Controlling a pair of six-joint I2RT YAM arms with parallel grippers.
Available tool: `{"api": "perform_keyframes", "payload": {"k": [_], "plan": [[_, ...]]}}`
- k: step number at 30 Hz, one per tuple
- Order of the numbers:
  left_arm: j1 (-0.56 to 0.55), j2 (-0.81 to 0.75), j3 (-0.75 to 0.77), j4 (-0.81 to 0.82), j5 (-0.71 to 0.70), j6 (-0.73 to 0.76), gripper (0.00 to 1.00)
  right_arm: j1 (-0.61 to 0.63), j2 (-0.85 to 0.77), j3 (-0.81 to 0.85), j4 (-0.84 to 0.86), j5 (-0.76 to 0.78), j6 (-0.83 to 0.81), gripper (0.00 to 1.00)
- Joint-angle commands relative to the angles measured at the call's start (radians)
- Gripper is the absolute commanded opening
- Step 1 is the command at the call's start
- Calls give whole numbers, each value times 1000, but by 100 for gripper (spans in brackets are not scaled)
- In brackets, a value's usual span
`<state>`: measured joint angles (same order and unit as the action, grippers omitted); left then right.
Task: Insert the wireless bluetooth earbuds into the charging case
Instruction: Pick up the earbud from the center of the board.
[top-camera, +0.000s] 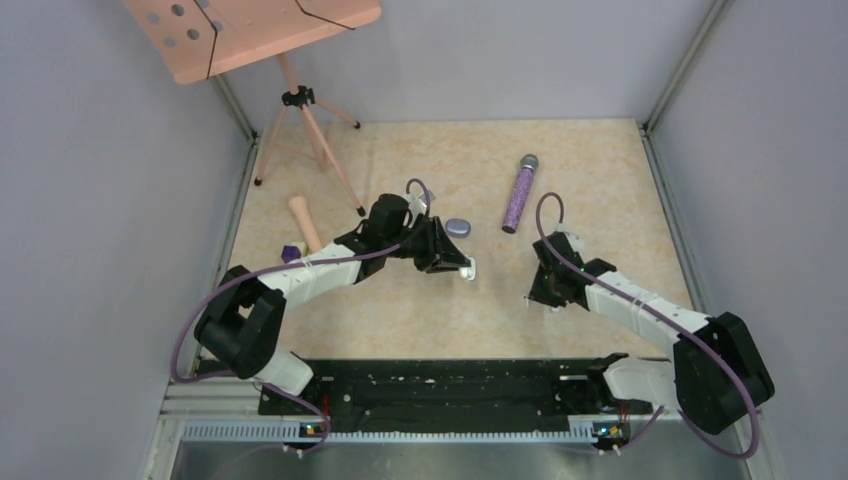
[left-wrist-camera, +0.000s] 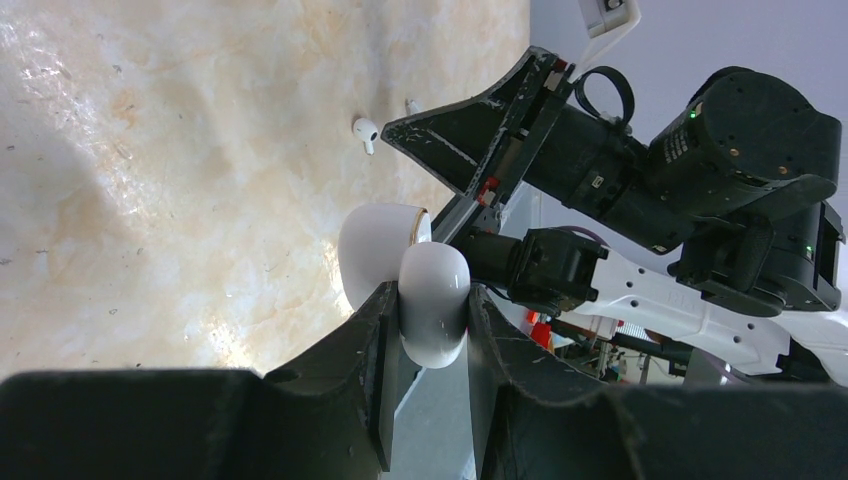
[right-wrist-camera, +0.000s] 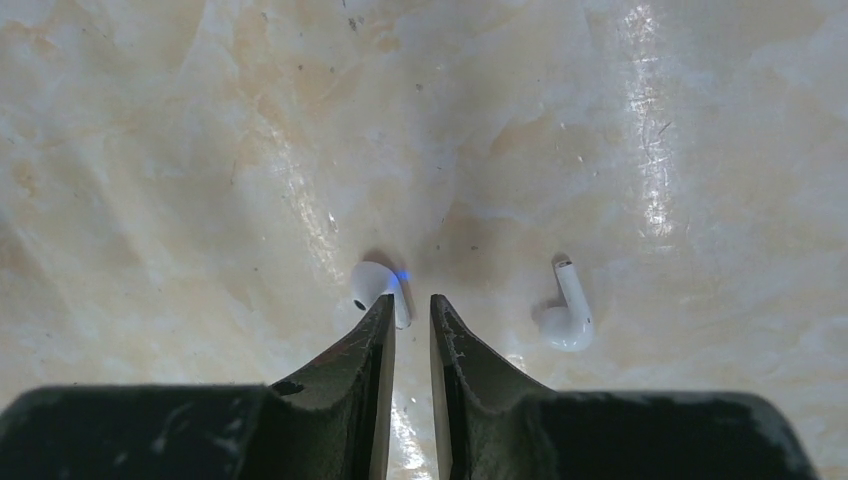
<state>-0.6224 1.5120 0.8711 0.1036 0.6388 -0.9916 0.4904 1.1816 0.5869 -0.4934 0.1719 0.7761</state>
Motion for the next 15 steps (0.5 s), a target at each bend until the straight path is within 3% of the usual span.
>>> {"api": "perform_keyframes", "payload": {"k": [1,15], "plan": [[4,-34,21,33,18,11,0,4,45,22,38,-5,-35,18],[3,-34,11,41,24,9,0,14,65,35,72,-47,-57,20]]}}
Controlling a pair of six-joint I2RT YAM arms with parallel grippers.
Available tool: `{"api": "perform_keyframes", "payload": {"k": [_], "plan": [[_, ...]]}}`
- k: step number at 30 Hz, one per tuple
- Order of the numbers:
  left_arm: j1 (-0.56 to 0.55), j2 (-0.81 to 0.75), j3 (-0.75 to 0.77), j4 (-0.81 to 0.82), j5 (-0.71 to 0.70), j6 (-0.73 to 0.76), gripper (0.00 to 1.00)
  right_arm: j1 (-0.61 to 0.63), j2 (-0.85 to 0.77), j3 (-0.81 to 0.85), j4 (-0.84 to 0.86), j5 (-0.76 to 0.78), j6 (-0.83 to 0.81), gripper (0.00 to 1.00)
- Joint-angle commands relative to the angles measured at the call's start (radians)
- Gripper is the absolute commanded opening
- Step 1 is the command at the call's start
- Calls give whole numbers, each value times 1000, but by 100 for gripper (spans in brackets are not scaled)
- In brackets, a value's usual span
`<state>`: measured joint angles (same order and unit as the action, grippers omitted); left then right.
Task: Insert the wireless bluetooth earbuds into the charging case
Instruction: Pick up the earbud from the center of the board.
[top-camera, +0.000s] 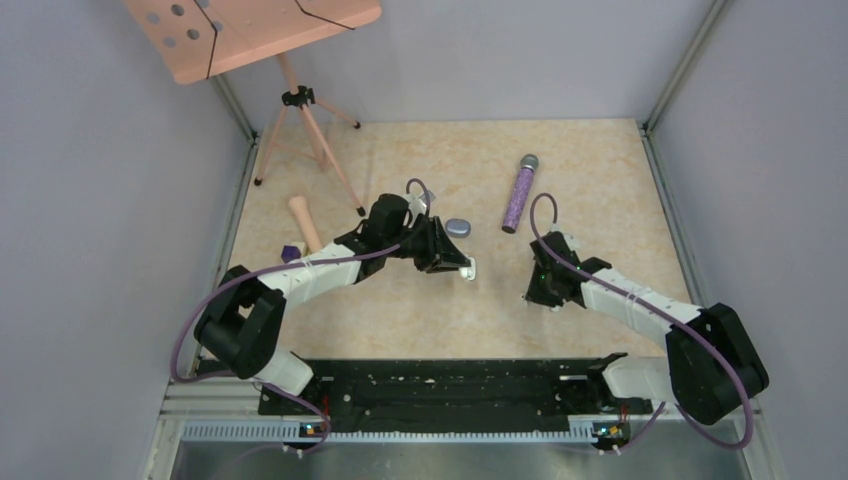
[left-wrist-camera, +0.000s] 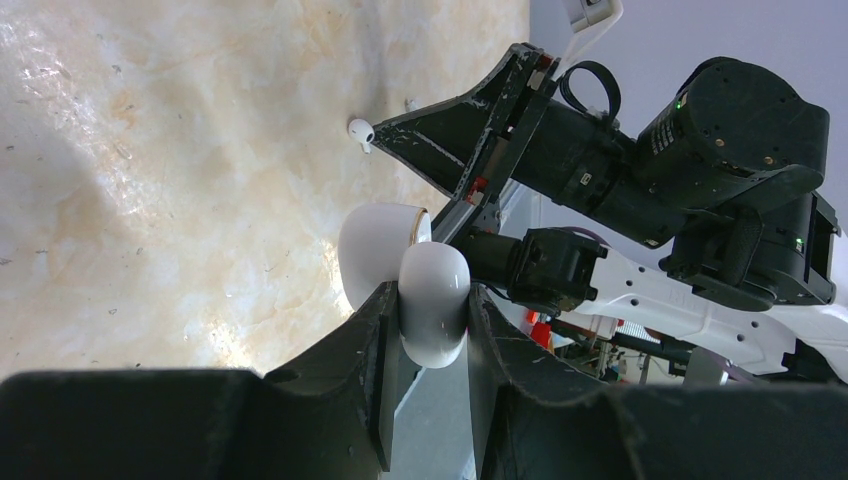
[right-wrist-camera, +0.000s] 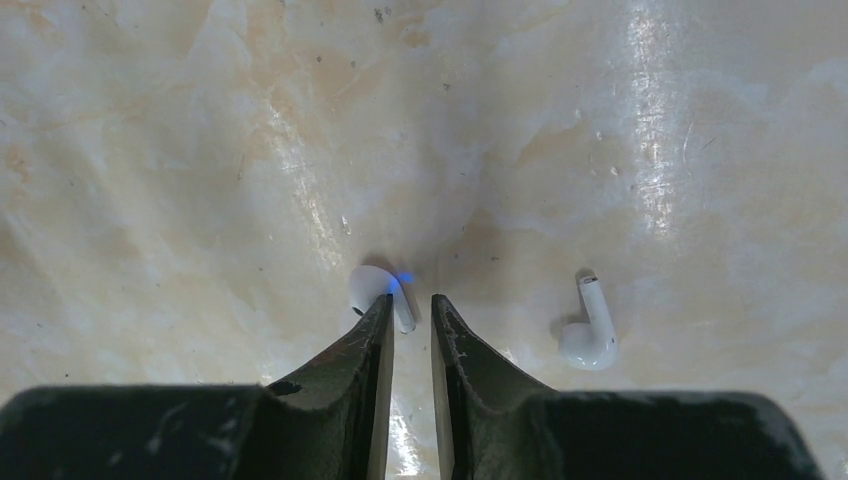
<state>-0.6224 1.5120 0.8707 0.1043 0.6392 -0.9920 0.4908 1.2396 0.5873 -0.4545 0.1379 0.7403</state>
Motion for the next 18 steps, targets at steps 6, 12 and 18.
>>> {"api": "perform_keyframes", "payload": {"k": [6,12,18], "plan": [[3,-37,10,43,24,8,0,33,34,50,43,-21,-30,20],[3,-36,7,46,26,10,0,56,25,64,49,-31,-48,19],[2,-29,10,52,33,7,0,69,22,77,65,-70,-81,21]]}}
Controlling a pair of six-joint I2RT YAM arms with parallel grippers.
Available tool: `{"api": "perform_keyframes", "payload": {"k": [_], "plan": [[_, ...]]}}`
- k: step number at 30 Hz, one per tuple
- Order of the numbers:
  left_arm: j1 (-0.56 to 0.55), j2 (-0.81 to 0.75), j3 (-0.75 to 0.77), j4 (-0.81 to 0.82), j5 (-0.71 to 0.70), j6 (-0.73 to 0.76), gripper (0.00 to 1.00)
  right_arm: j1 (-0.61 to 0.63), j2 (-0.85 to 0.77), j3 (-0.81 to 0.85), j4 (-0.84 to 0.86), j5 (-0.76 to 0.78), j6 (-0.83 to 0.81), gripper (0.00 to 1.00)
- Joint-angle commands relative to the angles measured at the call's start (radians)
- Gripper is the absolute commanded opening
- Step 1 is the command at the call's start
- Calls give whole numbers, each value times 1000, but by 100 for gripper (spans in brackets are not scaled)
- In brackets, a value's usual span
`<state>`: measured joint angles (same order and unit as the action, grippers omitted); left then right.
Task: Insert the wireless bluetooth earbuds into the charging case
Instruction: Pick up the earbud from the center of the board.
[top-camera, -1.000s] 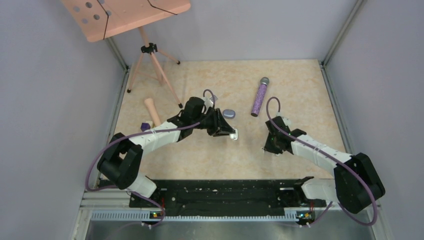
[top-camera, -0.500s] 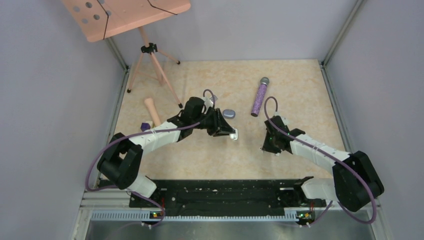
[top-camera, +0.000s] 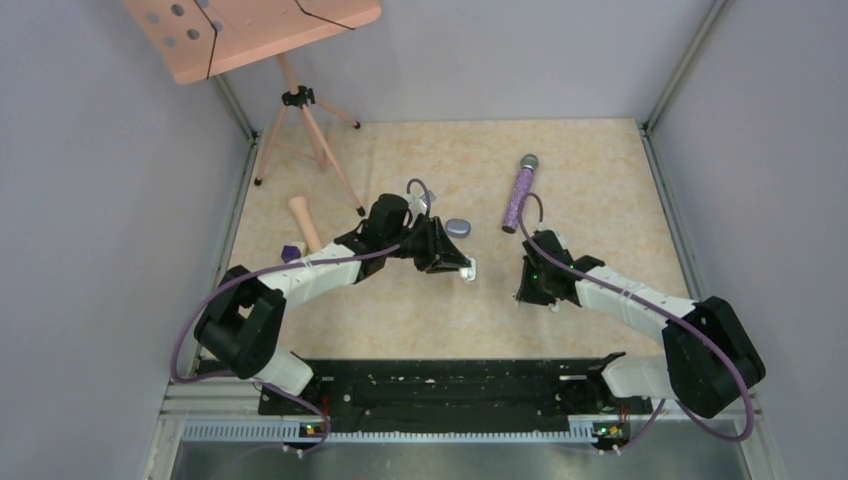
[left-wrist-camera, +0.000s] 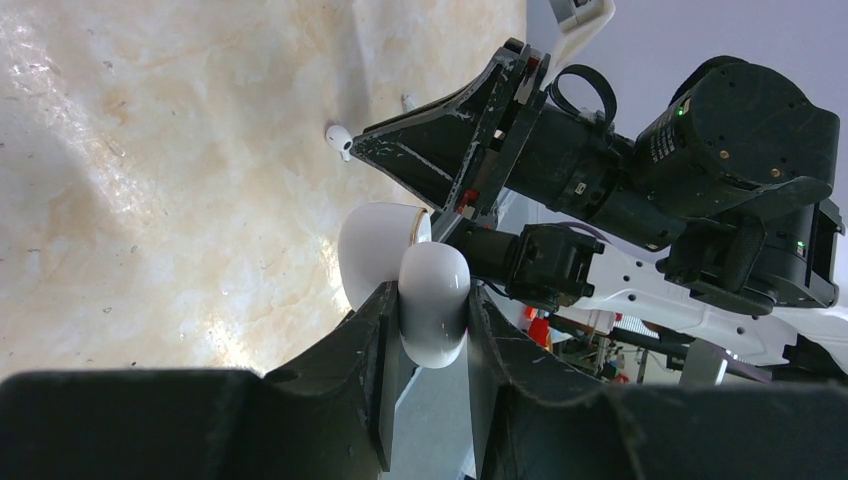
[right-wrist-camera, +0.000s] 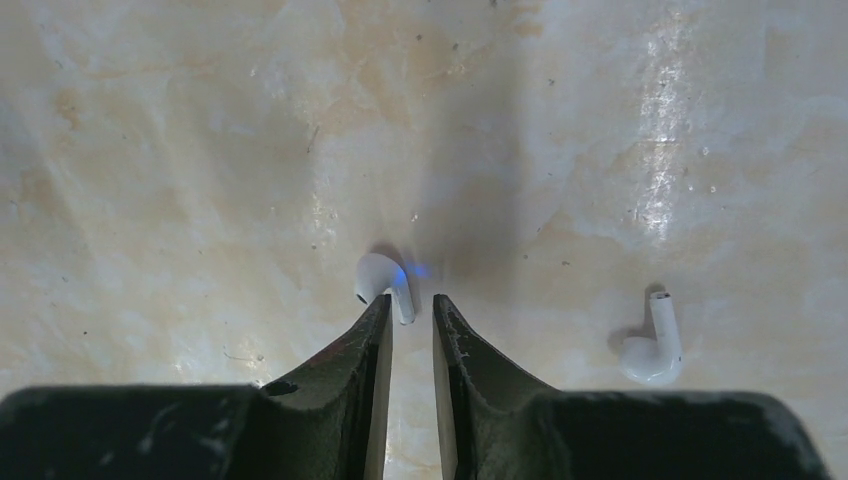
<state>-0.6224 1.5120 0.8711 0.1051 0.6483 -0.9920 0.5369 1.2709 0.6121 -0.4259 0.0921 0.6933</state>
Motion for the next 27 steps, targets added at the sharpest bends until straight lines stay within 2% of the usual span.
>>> {"api": "perform_keyframes", "payload": {"k": [1,10,14,18,27], "plan": [[2,-29,10,51,24,7,0,24,-11,56,40,-28,-38,22],[1,-29,15,51,26,6,0,50,6,96,48,-26,-48,24],[2,-27,17,51,28,6,0,57,42,115,36,-3,-51,29],[1,-31,18,46,27,7,0,66,60,132,-13,58,-44,29],[2,-23,20,46,29,9,0,77,99,135,-37,73,-19,30]]}}
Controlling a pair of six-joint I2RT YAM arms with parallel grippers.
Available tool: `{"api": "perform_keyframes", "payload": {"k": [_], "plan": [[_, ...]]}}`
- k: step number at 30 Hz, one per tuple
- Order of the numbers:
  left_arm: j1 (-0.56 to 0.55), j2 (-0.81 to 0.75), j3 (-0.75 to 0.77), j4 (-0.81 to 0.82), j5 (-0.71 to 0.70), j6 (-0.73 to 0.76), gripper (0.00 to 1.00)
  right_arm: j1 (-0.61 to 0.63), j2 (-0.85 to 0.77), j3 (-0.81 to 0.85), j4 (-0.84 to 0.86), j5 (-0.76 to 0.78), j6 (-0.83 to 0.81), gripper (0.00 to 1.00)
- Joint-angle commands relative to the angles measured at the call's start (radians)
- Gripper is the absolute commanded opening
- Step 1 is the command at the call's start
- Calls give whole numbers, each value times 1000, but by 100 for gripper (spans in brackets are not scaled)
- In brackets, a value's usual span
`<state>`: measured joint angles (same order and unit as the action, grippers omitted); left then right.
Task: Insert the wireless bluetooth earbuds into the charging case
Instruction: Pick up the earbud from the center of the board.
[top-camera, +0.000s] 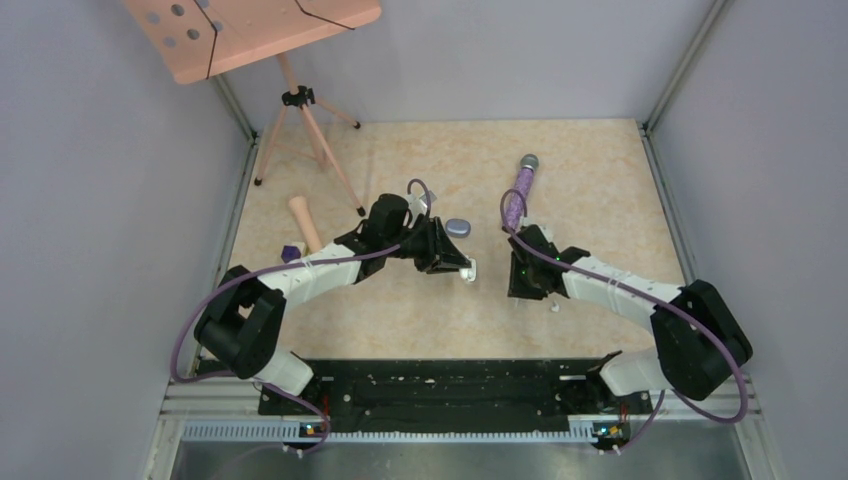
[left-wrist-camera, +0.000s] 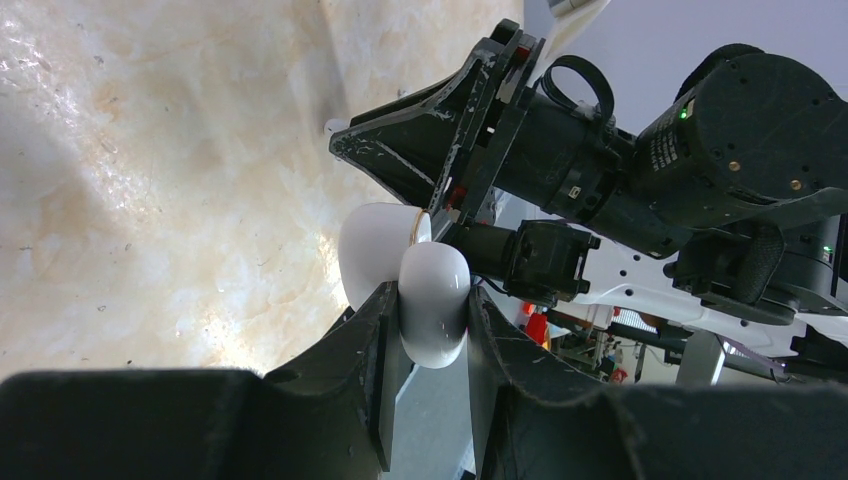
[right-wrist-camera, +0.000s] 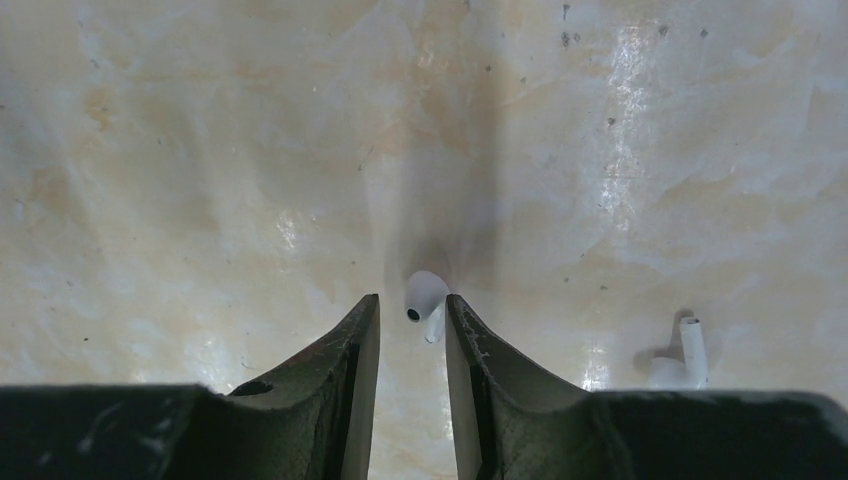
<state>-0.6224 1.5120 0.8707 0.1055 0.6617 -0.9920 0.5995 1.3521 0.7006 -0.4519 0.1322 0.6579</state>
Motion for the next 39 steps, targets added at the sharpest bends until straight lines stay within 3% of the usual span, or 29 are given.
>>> {"api": "perform_keyframes", "payload": {"k": [1,9,16,21,23,32,39], "plan": [[1,-24,21,46,16,9,0,14,25,47,-11,35,18,30],[2,-30,11,48,17,10,0,14,44,36,24,45,42,28],[3,-39,4,47,16,12,0,14,59,30,42,28,51,20],[3,-40,2,46,16,14,0,14,39,23,43,29,53,0],[3,-38,7,39,23,29,0,14,19,19,52,27,47,0],[9,121,245,-337,265,283,0,10,-170,-51,227,-84,-132,0],[31,174,315,-427,323,354,0,-2,-312,-126,356,-208,-215,0]]}}
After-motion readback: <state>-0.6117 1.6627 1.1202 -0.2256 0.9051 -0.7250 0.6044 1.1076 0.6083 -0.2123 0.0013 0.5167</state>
